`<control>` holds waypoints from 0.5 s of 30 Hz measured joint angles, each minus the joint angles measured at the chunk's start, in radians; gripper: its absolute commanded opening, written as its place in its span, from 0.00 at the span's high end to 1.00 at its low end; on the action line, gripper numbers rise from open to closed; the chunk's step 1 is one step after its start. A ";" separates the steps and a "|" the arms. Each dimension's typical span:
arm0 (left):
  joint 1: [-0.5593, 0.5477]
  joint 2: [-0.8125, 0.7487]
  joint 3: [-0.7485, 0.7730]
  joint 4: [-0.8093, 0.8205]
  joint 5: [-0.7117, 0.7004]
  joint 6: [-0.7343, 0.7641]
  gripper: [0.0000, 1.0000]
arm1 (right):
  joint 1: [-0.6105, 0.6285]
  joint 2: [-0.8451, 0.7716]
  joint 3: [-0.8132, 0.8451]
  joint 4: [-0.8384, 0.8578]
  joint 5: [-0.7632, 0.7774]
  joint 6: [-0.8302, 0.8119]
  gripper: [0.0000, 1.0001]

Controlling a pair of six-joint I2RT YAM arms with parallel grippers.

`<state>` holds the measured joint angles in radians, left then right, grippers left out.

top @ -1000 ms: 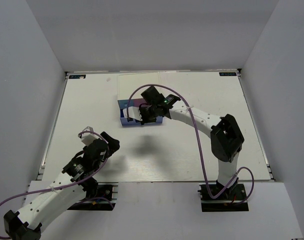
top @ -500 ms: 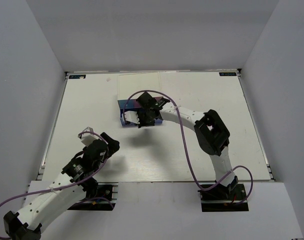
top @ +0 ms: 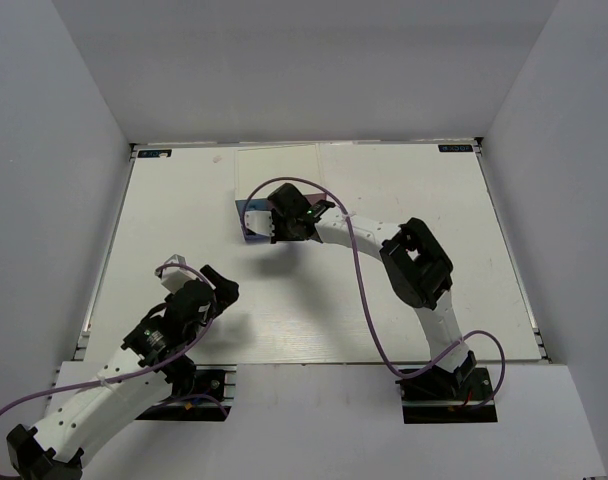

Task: Sort the stationery into containers
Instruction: Close the drawer in the storage box.

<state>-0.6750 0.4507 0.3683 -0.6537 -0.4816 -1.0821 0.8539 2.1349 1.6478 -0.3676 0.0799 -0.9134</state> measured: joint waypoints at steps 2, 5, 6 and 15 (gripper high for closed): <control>0.000 0.001 0.000 0.000 0.000 0.000 0.05 | 0.000 0.000 0.000 0.023 0.024 0.007 0.97; 0.000 0.008 0.000 0.002 0.000 0.000 0.05 | 0.000 0.003 0.000 0.051 0.049 0.013 0.94; 0.000 0.009 0.000 0.002 0.000 0.000 0.05 | 0.000 0.006 0.000 0.061 0.056 0.015 0.94; 0.000 0.010 0.000 0.002 0.000 0.000 0.05 | 0.003 0.036 0.000 0.118 0.118 0.017 0.94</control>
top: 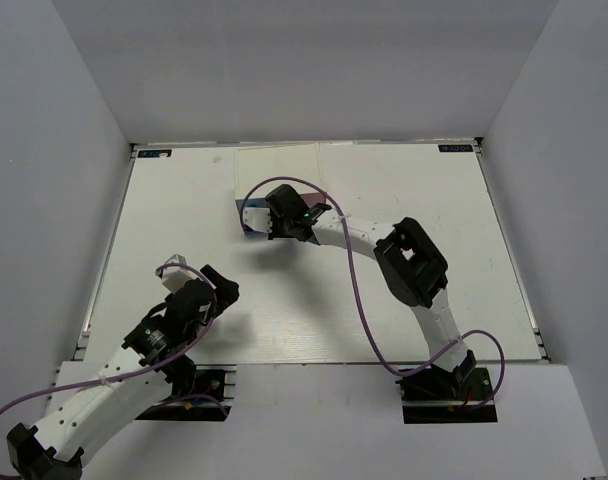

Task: Sort the stationery into containers
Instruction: Close the drawer in the storage box, then reset both arms

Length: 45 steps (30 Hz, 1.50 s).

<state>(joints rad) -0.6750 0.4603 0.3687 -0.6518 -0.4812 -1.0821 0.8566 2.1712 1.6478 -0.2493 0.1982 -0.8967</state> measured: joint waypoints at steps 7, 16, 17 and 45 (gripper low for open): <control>0.000 0.000 0.000 0.000 0.000 0.000 0.05 | 0.001 0.000 0.000 0.016 0.009 0.000 0.94; 0.000 -0.001 0.000 0.025 0.001 0.012 0.04 | -0.004 -0.173 -0.123 -0.093 -0.168 0.075 0.62; -0.001 -0.003 0.000 0.040 0.003 0.021 0.02 | -0.005 -0.225 -0.138 -0.112 -0.203 0.097 0.53; -0.001 0.154 0.119 0.311 0.171 0.264 0.00 | -0.125 -0.844 -0.515 0.183 0.192 0.363 0.10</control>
<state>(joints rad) -0.6762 0.6147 0.4873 -0.3412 -0.3099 -0.8181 0.7315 1.3270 1.1332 -0.0666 0.3901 -0.5339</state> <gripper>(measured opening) 0.988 0.904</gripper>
